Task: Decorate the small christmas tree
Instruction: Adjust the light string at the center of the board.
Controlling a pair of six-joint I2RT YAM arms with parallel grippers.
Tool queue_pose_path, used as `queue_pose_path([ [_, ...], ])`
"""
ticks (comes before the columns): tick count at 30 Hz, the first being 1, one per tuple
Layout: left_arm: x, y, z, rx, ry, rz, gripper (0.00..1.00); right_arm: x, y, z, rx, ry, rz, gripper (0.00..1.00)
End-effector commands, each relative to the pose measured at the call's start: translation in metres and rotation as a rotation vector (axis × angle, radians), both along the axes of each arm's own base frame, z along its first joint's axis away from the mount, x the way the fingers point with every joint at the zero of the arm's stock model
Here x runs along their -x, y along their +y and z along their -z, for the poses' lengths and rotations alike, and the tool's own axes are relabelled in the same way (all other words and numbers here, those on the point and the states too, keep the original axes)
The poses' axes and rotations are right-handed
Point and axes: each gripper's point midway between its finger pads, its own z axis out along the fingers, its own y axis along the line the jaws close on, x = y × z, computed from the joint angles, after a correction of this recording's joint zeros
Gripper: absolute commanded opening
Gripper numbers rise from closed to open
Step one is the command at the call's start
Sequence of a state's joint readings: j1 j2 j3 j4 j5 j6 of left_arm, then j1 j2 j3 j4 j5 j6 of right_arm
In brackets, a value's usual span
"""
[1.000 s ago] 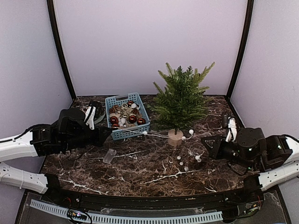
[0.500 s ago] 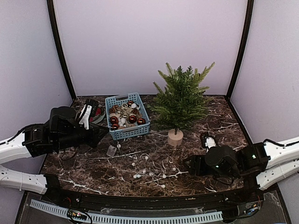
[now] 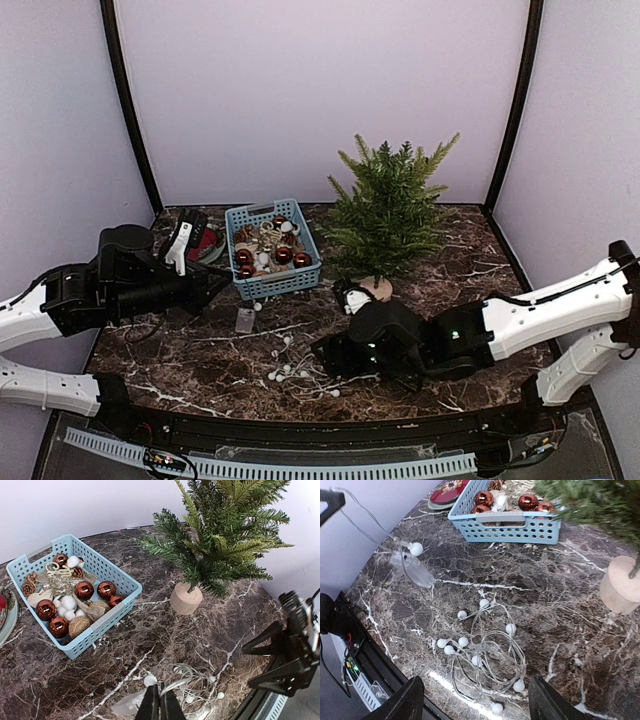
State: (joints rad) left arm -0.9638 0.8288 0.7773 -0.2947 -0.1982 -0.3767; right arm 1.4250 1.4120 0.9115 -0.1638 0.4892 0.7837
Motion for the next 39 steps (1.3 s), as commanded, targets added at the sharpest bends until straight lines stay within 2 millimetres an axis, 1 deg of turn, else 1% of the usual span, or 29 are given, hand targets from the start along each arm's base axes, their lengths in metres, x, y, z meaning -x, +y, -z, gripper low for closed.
queue_pose_path([
  [1,0.0,0.004,-0.023,0.037,-0.038,-0.004,0.0,-0.016,0.022,0.029,0.066,0.009,-0.022,0.75],
  [3,0.0,0.004,-0.024,0.034,-0.036,-0.005,0.0,-0.024,0.028,0.042,0.101,0.023,-0.018,0.77],
  [6,0.0,0.004,-0.023,0.03,-0.03,-0.005,0.0,-0.035,0.038,0.061,0.171,0.031,-0.011,0.78],
  [7,0.0,0.004,-0.022,0.029,-0.029,-0.006,0.0,-0.04,0.044,0.064,0.185,0.032,-0.005,0.78],
  [10,0.0,0.004,-0.023,0.031,-0.028,-0.006,0.0,-0.052,0.049,0.083,0.25,0.048,0.014,0.76],
  [13,0.0,0.003,-0.023,0.029,-0.028,-0.006,0.0,-0.061,0.047,0.105,0.326,0.059,0.035,0.73],
  [15,-0.001,0.003,-0.022,0.028,-0.028,-0.007,0.0,-0.064,0.048,0.112,0.351,0.063,0.032,0.71],
  [18,-0.002,0.001,-0.02,0.024,-0.025,-0.009,0.0,-0.062,0.05,0.126,0.381,0.078,0.017,0.67],
  [21,-0.006,-0.001,-0.016,0.011,-0.016,-0.021,0.0,-0.062,0.048,0.138,0.405,0.088,0.024,0.62],
  [22,-0.007,-0.001,-0.016,0.012,-0.012,-0.027,0.0,-0.062,0.048,0.14,0.406,0.089,0.029,0.59],
  [23,-0.009,-0.001,-0.014,0.006,-0.009,-0.037,0.0,-0.063,0.048,0.141,0.407,0.089,0.033,0.52],
  [25,-0.013,0.001,-0.012,-0.002,-0.007,-0.064,0.0,-0.066,0.047,0.136,0.399,0.082,0.056,0.28],
  [26,-0.016,0.003,-0.011,-0.005,-0.005,-0.08,0.0,-0.067,0.046,0.131,0.394,0.075,0.07,0.19],
  [28,-0.025,0.011,-0.006,-0.021,0.005,-0.131,0.0,-0.069,0.041,0.117,0.384,0.055,0.093,0.05],
  [29,-0.03,0.015,-0.003,-0.032,0.012,-0.152,0.0,-0.068,0.039,0.107,0.375,0.043,0.1,0.0],
  [30,-0.038,0.024,-0.001,-0.038,0.02,-0.192,0.0,-0.066,0.037,0.098,0.367,0.033,0.103,0.0],
  [31,-0.042,0.028,0.001,-0.045,0.025,-0.21,0.0,-0.065,0.032,0.088,0.364,0.022,0.11,0.0],
  [32,-0.051,0.039,0.003,-0.052,0.028,-0.251,0.0,-0.062,0.027,0.078,0.361,0.012,0.115,0.0],
  [33,-0.055,0.044,0.004,-0.056,0.031,-0.267,0.0,-0.059,0.021,0.07,0.363,0.001,0.124,0.0],
  [34,-0.064,0.058,0.005,-0.069,0.033,-0.309,0.0,-0.056,0.014,0.061,0.364,-0.007,0.131,0.0],
  [35,-0.067,0.063,0.006,-0.079,0.034,-0.321,0.0,-0.053,0.006,0.056,0.365,-0.009,0.136,0.0],
  [36,-0.074,0.076,0.007,-0.084,0.042,-0.361,0.0,-0.049,-0.005,0.05,0.368,-0.004,0.145,0.0],
  [37,-0.077,0.082,0.008,-0.095,0.042,-0.372,0.0,-0.047,-0.012,0.049,0.373,0.0,0.15,0.0],
  [38,-0.082,0.095,0.01,-0.105,0.05,-0.411,0.0,-0.043,-0.021,0.047,0.375,0.007,0.159,0.0],
  [39,-0.084,0.099,0.012,-0.115,0.051,-0.415,0.0,-0.04,-0.029,0.038,0.36,0.012,0.166,0.0],
])
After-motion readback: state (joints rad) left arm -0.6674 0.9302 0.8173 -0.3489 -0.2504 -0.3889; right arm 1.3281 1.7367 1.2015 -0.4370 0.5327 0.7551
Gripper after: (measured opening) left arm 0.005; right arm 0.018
